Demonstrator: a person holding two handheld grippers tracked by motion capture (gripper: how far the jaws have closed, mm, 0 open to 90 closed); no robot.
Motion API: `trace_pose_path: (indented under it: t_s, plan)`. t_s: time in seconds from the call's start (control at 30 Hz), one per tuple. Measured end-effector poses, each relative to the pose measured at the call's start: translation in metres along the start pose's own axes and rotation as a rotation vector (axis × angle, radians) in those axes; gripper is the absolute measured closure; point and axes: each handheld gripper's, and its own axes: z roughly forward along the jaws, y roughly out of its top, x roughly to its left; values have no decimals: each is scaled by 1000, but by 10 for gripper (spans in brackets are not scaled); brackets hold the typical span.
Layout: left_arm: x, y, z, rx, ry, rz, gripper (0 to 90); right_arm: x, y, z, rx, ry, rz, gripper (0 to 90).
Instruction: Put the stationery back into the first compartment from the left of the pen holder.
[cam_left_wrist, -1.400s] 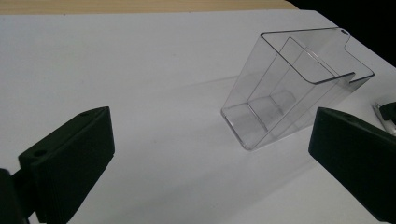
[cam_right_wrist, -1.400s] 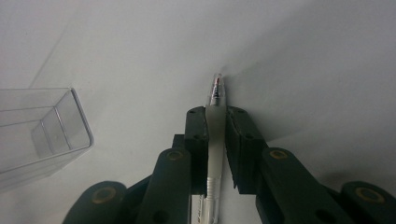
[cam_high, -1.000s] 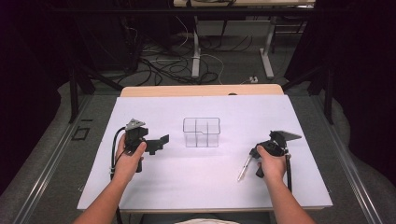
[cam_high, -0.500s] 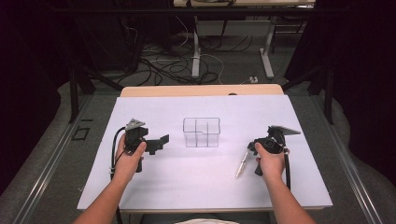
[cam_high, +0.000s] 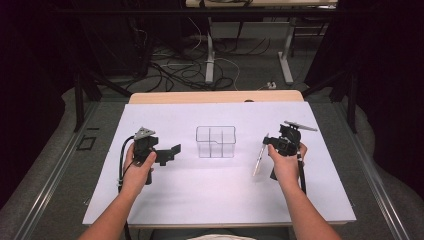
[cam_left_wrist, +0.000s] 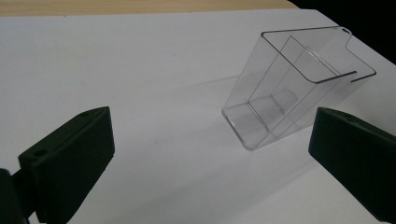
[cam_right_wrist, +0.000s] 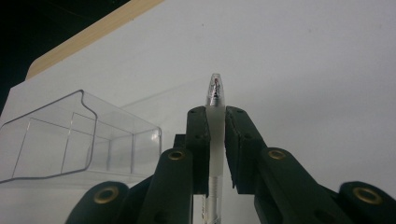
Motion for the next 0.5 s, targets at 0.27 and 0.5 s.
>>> trace_pose_path:
  t_s: [0.27, 0.5]
  plan:
    - [2, 0, -1, -9, 9, -3, 1, 17, 16, -8, -63, 9, -75, 806]
    - [3, 0, -1, -14, 10, -7, 1, 34, 36, -16, -103, 17, -105, 806]
